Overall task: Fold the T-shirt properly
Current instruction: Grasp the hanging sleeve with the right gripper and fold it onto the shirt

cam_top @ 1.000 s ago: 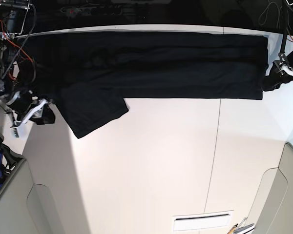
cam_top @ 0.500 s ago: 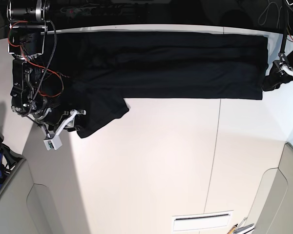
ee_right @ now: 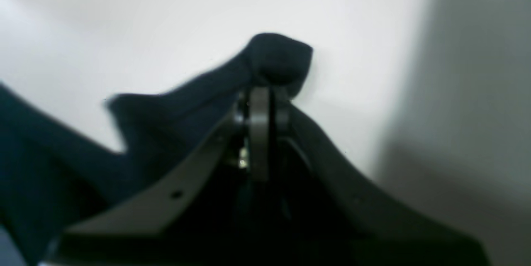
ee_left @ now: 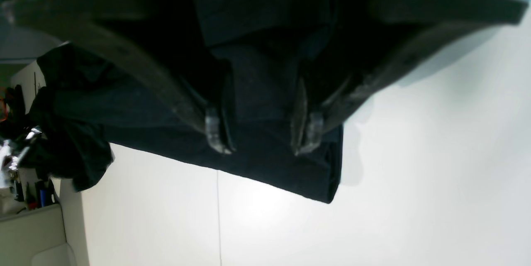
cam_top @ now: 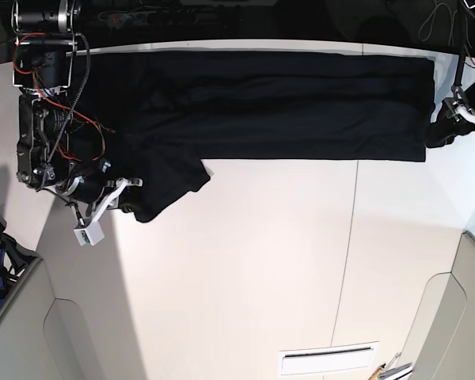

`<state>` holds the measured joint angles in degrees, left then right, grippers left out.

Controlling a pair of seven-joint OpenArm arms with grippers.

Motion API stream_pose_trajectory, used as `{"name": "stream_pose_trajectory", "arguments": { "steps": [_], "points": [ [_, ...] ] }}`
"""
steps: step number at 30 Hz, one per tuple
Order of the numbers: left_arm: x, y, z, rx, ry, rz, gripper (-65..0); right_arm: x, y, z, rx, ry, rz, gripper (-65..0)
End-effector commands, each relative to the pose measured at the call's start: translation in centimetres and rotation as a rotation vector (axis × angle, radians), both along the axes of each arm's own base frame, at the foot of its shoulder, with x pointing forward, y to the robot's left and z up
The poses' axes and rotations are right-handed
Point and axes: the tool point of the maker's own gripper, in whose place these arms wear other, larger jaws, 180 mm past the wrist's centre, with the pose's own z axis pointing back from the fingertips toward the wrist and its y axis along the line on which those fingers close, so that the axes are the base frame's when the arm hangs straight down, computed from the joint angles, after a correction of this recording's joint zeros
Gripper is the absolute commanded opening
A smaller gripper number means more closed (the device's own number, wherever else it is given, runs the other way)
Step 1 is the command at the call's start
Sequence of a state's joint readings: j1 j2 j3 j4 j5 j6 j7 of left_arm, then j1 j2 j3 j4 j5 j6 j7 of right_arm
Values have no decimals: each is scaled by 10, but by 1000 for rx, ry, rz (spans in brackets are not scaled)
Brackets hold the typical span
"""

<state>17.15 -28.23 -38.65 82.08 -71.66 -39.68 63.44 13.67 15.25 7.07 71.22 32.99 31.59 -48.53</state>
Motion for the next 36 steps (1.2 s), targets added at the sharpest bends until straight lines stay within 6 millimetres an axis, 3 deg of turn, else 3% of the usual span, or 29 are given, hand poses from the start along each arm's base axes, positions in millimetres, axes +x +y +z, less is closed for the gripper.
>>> {"name": "stream_pose_trajectory", "arguments": {
  "steps": [1, 6, 12, 18, 24, 34, 36],
  "points": [
    [8, 5, 15, 12, -51, -1, -390, 12, 2, 25, 13, -81, 9, -650],
    [8, 5, 15, 12, -51, -1, -390, -9, 28, 60, -6, -180, 88, -650],
    [8, 5, 15, 12, -51, -1, -390, -60, 69, 82, 61, -200, 177, -650],
    [8, 5, 15, 12, -51, -1, -390, -115, 97, 67, 196, -85, 202, -650],
    [8, 5, 15, 12, -51, -1, -390, -159, 103, 44, 260, 39, 192, -650],
    [9, 5, 16, 12, -55, 1, -390, -168, 100, 35, 232, 68, 188, -650],
    [9, 5, 16, 12, -55, 1, -390, -168, 100, 35, 233, 65, 189, -542]
  ]
}}
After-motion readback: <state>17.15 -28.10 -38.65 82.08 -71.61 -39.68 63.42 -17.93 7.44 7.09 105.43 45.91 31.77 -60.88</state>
